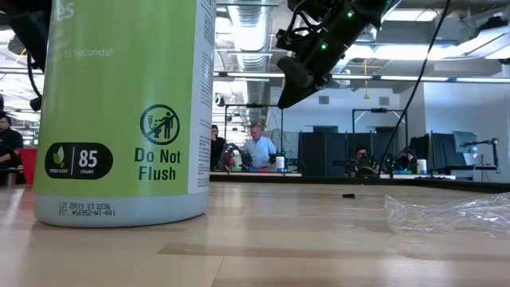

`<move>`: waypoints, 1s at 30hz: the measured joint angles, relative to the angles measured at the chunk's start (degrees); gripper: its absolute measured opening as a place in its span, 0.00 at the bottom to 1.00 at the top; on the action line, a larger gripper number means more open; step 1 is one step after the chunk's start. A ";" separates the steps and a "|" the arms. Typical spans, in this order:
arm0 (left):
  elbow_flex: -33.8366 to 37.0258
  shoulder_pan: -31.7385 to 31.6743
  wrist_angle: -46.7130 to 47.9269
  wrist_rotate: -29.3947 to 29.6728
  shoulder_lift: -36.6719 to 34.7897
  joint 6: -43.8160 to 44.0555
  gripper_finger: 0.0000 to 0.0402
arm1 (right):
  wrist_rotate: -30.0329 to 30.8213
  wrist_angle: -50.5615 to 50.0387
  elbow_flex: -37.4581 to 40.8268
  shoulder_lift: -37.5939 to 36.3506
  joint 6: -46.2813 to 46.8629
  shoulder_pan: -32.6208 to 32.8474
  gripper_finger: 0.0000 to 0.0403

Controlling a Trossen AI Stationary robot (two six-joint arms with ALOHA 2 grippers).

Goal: Pick & Place Travel size toiletries
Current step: Put the silver nail cutter into the bottom red bin

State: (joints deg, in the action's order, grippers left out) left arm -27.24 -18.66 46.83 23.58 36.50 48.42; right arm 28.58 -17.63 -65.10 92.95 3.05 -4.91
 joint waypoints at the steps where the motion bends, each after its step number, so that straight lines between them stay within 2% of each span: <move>1: -0.02 -0.48 0.28 -0.10 0.67 -0.03 0.08 | 0.00 0.00 0.00 0.00 0.00 0.00 0.24; 7: -3.87 -2.62 4.25 -0.14 4.94 -0.85 0.08 | 0.00 -0.13 -0.01 0.00 -0.04 0.00 0.24; 9: -4.89 -2.95 4.59 -1.85 6.10 -0.80 0.09 | 0.00 -0.17 0.00 0.00 -0.14 0.00 0.24; 13: -5.20 -3.01 5.40 -4.14 9.20 -1.00 0.10 | 0.00 -0.36 -0.01 0.00 -0.39 0.00 0.24; 19: -5.20 -3.01 6.85 -4.47 13.39 -0.57 0.12 | 0.00 -0.73 0.00 0.00 -0.40 0.00 0.24; 30: -5.16 -2.64 6.98 -4.43 14.56 -3.03 0.18 | -0.06 -1.25 0.00 0.00 0.00 0.96 0.24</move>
State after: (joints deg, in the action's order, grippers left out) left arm -32.40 -21.30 53.80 19.15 51.07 45.39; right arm 28.52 -18.87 -65.10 92.95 3.05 -3.95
